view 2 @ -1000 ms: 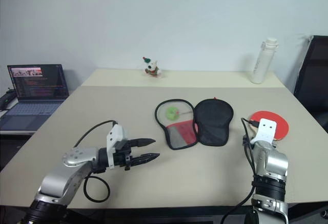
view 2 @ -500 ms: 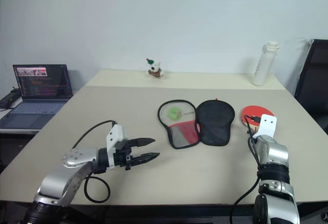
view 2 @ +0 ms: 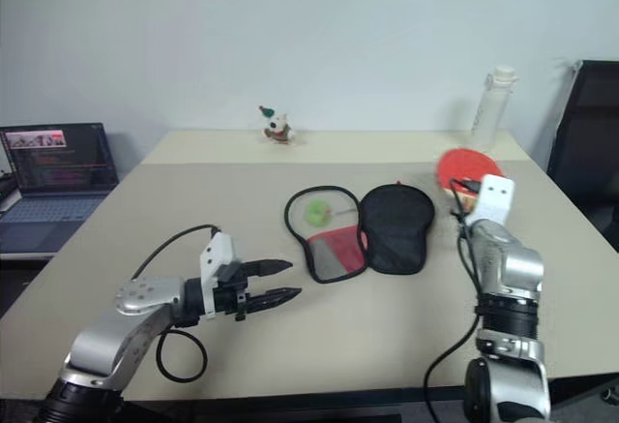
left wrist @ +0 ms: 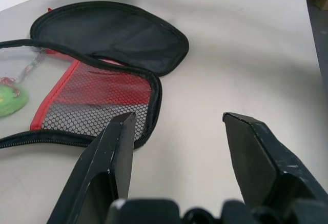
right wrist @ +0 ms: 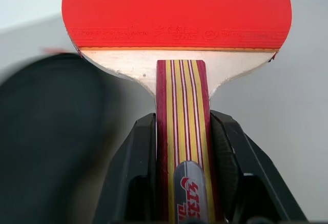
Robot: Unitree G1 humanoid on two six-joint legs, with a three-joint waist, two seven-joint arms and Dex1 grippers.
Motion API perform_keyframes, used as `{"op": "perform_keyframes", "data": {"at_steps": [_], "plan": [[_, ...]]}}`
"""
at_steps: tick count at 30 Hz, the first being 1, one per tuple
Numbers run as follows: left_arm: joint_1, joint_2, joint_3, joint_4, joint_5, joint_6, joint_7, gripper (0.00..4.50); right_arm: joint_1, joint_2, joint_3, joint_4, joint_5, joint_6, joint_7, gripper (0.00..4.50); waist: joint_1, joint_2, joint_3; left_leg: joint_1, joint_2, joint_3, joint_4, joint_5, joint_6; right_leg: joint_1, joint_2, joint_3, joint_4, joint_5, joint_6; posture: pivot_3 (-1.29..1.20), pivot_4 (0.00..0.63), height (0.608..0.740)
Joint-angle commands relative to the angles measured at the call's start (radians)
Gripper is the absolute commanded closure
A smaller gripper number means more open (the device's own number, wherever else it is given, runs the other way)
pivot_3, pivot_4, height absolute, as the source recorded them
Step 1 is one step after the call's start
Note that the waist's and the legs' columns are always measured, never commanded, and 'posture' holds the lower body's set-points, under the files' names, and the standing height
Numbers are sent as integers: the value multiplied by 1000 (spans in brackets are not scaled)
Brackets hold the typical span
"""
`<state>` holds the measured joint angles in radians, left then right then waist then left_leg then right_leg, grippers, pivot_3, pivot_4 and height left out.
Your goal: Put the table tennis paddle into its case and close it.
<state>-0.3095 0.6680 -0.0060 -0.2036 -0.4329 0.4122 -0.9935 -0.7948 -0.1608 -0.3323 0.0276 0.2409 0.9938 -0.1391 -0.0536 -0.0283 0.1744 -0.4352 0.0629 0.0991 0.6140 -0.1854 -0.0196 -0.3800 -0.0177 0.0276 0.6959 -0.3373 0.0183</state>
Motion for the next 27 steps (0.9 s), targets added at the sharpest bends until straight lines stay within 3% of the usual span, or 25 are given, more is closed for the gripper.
{"op": "perform_keyframes", "data": {"at_steps": [1, 15, 27], "plan": [[-1, 14, 24, -44, -17, 5, 1, 1562, 3, 65, 39, -137, 26, 60, -22, 3362, 1, 0, 0, 0, 0, 0, 0, 0, 0, 0, 0, 0, 0, 0, 0, 0, 150, 740], [8, 11, 22, -57, -8, 11, 17, 1562, 15, 167, 108, 114, -20, -131, -24, 3362, 10, 0, 0, 0, 0, 6, 0, 0, 0, -3, 0, 6, 0, 0, 0, 0, 150, 740], [29, 16, 35, -80, -15, 20, 30, 1562, 21, 135, 140, 167, -76, -196, -20, 3363, 1, 0, 0, 0, 0, 10, -1, 0, 0, -6, 0, 10, 1, 0, 0, 0, 150, 740]]}}
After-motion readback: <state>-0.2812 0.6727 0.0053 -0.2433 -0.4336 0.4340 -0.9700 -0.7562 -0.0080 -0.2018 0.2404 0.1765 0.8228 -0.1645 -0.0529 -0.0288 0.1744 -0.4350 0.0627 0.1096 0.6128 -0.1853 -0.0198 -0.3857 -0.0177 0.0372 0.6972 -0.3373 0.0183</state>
